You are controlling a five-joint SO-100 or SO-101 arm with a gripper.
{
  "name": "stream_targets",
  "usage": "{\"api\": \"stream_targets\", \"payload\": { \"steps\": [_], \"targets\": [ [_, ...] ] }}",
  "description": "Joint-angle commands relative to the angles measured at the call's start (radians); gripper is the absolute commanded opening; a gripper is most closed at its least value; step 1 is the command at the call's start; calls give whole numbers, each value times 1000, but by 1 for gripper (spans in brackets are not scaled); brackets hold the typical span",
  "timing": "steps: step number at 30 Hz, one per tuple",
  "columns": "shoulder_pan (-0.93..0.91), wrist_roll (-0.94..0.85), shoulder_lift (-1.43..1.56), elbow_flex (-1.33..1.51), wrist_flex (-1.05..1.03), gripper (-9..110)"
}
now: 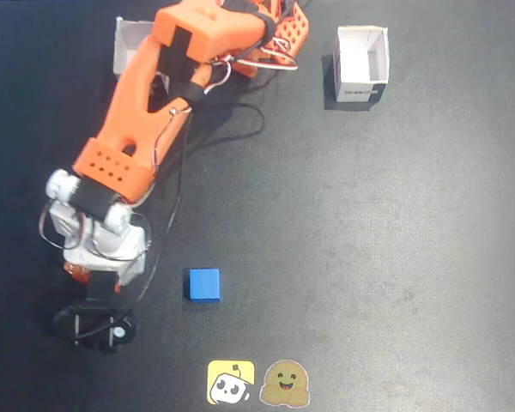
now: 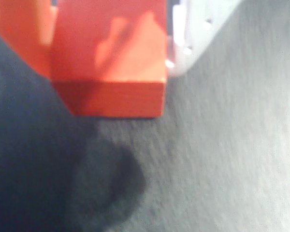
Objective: Put the red cube in the right box and the blue cube in the left box.
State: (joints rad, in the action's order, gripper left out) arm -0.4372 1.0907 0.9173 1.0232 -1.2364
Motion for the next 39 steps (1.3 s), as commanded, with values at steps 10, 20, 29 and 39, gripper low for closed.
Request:
{"api": "stream_targets", "payload": {
  "steps": [10, 20, 29, 39],
  "targets": [
    [-71, -41, 265, 61, -94, 11],
    [-170, -71, 465, 279, -75, 11],
    [-190, -61, 813, 637, -23, 11],
    [-235, -25, 1031, 841, -8, 11]
  ]
}}
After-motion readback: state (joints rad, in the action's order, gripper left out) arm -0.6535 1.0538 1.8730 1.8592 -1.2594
